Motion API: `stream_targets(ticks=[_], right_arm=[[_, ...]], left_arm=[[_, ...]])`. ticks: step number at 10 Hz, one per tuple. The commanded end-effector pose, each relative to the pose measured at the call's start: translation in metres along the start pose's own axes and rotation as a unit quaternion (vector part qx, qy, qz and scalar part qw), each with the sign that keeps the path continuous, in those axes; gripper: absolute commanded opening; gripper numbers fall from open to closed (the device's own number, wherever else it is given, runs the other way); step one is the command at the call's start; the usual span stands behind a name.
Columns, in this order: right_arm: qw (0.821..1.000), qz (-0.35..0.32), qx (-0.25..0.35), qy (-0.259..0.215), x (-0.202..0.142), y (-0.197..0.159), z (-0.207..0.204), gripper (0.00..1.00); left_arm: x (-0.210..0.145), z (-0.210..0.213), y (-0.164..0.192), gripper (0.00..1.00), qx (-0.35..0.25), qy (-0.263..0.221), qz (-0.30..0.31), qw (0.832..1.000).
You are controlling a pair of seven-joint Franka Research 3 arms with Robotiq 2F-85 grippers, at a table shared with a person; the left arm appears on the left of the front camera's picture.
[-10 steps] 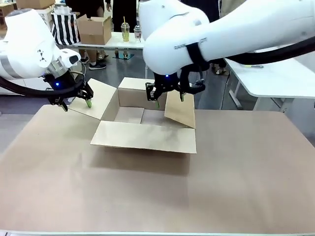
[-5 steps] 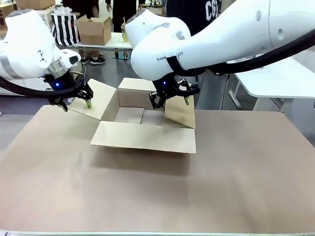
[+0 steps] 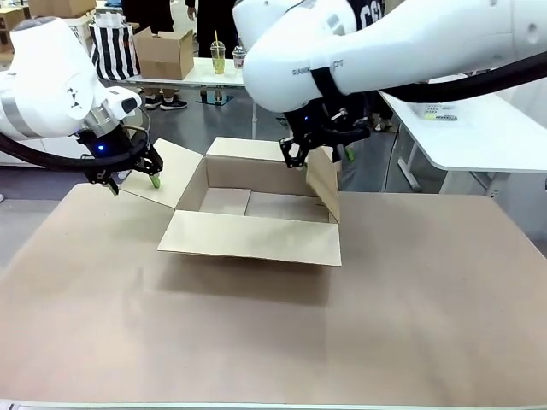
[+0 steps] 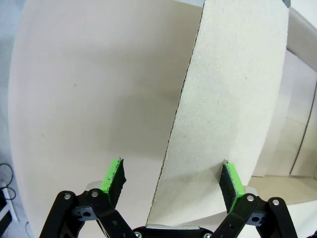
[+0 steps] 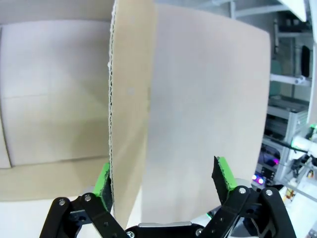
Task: Pack the gift set into the box.
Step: Place both hands on the side flaps of the Package Box and spread them outward.
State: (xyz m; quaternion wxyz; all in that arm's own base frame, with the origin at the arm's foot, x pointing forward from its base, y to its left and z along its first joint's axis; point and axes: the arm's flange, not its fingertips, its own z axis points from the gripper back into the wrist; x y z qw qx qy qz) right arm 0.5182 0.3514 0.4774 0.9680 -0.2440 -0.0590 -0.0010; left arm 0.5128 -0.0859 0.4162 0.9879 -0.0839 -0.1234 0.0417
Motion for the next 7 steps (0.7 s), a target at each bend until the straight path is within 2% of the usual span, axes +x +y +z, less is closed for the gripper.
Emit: stream_targets(ticks=[1,7], right_arm=[[1.000,-0.002,-0.017,-0.006,-0.016,-0.029,-0.012,1.00],[0.997,-0.071,-0.003,0.028,-0.041,-0.077,-0.059,1.00]], left_arm=[[0.000,0.000,-0.001,1.00,0.009,-0.007,0.006,1.000],[0.000,0.000,-0.001,1.00,0.009,-0.007,0.006,1.000]])
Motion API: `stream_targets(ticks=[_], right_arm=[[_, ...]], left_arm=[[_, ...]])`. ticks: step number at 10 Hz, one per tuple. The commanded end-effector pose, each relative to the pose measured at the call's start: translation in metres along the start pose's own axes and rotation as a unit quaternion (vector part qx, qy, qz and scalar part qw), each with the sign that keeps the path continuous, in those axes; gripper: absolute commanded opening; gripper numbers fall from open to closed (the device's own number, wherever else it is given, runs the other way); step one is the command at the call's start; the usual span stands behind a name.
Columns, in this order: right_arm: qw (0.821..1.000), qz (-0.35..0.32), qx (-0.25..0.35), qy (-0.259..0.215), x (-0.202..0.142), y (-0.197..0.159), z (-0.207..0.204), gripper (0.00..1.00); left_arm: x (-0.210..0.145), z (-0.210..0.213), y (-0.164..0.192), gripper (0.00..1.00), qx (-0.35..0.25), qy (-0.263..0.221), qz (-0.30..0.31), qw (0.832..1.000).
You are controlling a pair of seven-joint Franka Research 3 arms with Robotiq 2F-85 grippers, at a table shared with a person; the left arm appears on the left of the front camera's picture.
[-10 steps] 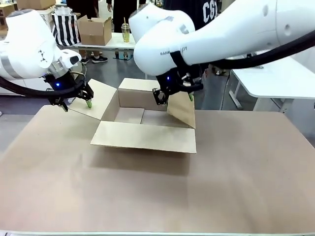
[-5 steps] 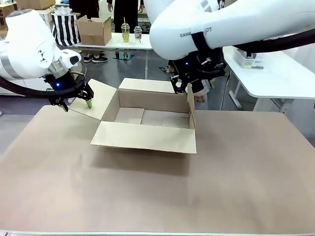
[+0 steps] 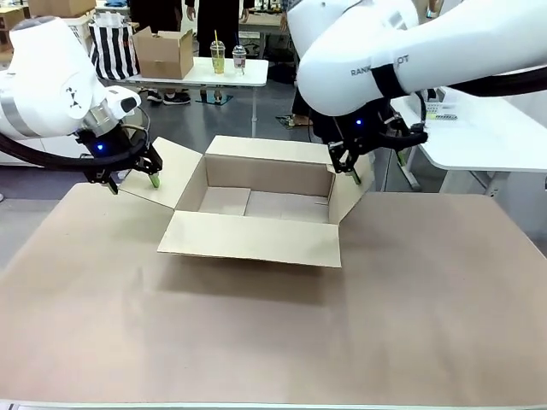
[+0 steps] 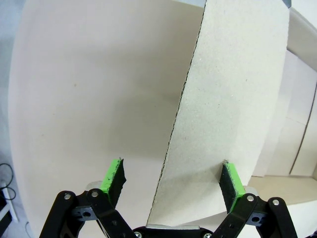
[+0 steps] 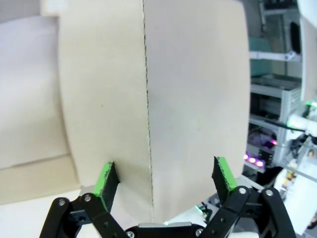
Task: Pack the gift set into the box.
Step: Place both hands on the side flaps of the Package Box and spread them outward.
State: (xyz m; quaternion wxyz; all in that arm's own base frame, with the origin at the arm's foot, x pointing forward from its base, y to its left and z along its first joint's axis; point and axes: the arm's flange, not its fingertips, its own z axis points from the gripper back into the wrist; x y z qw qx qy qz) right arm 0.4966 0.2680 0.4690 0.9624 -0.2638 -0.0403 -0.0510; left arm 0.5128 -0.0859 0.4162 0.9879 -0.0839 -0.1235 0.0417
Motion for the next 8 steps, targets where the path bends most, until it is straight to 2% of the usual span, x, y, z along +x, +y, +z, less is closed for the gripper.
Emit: stream_targets(ticks=[1,3,4,5,8], right_arm=[[0.999,-0.032,0.034,0.006,-0.016,-0.011,-0.030,1.00],[0.997,-0.050,0.062,0.019,-0.019,-0.019,-0.053,1.00],[0.997,-0.055,0.052,0.035,-0.020,-0.021,-0.061,1.00],[0.999,-0.024,0.037,0.021,-0.006,-0.011,-0.040,1.00],[0.999,-0.024,0.037,0.021,-0.006,-0.011,-0.040,1.00]], left_arm=[[0.000,0.000,-0.001,1.00,0.009,-0.007,0.006,1.000],[0.000,0.000,-0.001,1.00,0.009,-0.007,0.006,1.000],[0.000,0.000,-0.001,1.00,0.009,-0.007,0.006,1.000],[0.000,0.000,-0.001,1.00,0.009,-0.007,0.006,1.000],[0.000,0.000,-0.001,1.00,0.009,-0.007,0.006,1.000]])
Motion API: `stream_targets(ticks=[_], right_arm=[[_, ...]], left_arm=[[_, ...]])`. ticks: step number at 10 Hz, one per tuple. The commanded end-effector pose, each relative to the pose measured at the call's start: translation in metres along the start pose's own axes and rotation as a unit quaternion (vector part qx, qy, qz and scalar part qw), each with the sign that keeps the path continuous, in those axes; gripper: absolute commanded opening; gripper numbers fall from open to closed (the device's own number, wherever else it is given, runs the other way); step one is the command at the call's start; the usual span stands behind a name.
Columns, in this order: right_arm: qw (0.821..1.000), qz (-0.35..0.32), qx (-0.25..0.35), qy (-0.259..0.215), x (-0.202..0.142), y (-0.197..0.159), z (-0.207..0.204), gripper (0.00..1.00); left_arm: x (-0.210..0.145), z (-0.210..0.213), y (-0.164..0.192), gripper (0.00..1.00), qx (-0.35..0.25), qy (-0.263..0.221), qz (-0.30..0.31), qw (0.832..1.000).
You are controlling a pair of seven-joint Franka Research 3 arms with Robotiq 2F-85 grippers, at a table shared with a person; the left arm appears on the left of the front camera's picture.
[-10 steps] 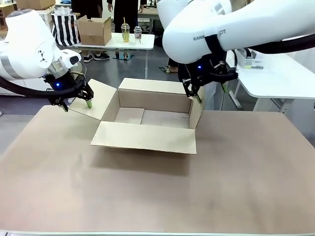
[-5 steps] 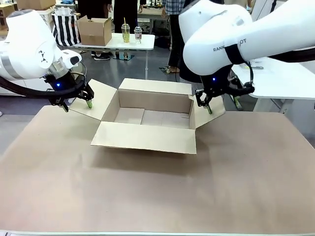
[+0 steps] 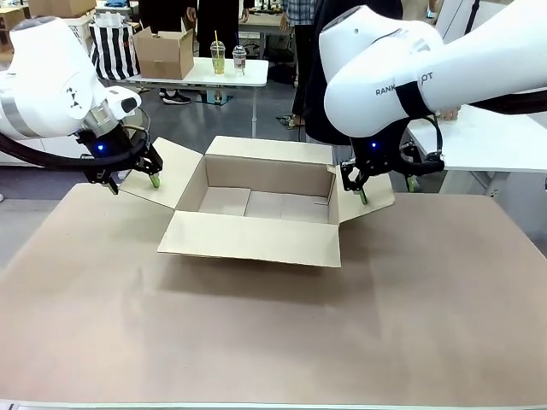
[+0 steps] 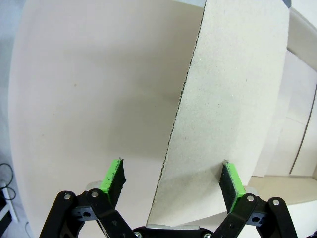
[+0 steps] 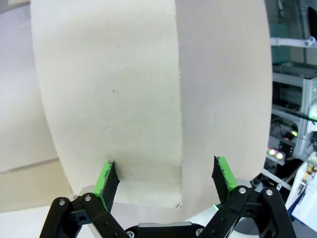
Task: Pack the gift set into the box.
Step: Place both hands on the side flaps of the Package Box and spread them outward, then lift both hands away from the flaps of the Package Box.
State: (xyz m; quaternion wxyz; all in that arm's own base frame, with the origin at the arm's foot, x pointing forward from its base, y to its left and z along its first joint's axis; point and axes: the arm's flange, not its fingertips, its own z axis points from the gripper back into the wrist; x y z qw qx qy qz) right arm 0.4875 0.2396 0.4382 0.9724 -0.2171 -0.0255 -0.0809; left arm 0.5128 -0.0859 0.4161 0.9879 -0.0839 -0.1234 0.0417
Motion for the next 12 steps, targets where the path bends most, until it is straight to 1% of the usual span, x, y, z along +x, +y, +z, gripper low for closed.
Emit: stream_targets(ticks=[1,12], right_arm=[[1.000,0.002,-0.008,-0.004,0.0037,-0.0010,0.0012,1.00],[1.000,0.002,-0.008,-0.004,0.0037,-0.0010,0.0012,1.00]], left_arm=[[0.0000,-0.0002,-0.0012,1.00,0.009,-0.007,0.006,1.000],[0.0000,-0.0002,-0.0012,1.00,0.009,-0.007,0.006,1.000]])
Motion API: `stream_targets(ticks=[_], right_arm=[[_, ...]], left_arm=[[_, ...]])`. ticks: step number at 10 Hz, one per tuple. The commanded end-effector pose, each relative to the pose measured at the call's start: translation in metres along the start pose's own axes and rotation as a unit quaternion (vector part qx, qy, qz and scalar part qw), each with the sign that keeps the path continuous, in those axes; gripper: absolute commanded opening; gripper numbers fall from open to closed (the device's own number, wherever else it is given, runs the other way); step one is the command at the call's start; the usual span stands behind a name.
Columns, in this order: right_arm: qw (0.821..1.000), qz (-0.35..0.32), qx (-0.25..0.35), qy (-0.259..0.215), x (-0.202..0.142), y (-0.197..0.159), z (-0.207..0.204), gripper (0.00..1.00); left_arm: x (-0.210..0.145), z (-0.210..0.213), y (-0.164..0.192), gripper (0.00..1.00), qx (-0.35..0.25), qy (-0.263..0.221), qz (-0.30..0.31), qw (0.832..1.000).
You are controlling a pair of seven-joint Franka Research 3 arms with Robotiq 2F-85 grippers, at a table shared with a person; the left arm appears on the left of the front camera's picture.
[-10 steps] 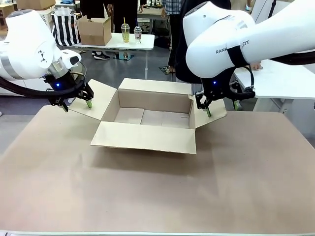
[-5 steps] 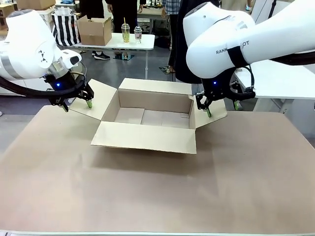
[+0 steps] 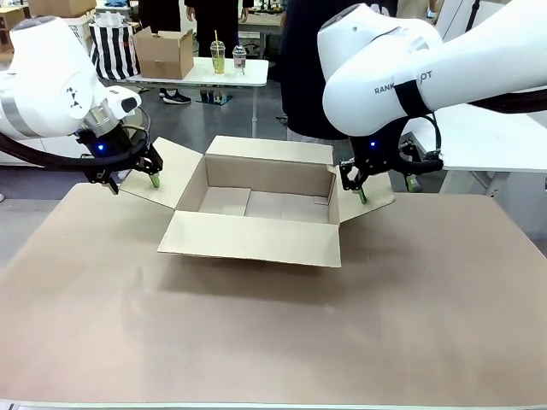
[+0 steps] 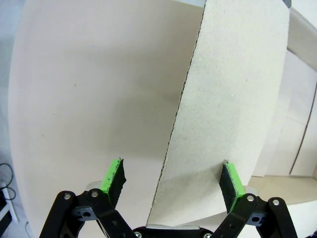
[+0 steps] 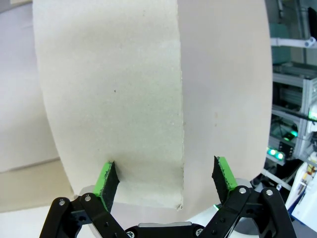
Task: Pack the gift set into the box.
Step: Lift both hands away from the flaps of the Package Box.
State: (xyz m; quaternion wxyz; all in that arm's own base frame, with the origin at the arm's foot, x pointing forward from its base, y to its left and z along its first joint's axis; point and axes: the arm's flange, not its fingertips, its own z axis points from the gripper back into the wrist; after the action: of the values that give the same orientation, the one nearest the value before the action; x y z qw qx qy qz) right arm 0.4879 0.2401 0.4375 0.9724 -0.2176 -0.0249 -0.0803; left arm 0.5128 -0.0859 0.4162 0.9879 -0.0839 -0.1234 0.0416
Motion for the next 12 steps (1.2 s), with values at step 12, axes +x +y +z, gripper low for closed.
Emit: stream_targets(ticks=[12], right_arm=[[1.000,0.002,-0.008,-0.005,0.0034,-0.0019,0.0017,1.00]], left_arm=[[0.0000,-0.0003,-0.0011,1.00,0.009,-0.007,0.006,1.000]])
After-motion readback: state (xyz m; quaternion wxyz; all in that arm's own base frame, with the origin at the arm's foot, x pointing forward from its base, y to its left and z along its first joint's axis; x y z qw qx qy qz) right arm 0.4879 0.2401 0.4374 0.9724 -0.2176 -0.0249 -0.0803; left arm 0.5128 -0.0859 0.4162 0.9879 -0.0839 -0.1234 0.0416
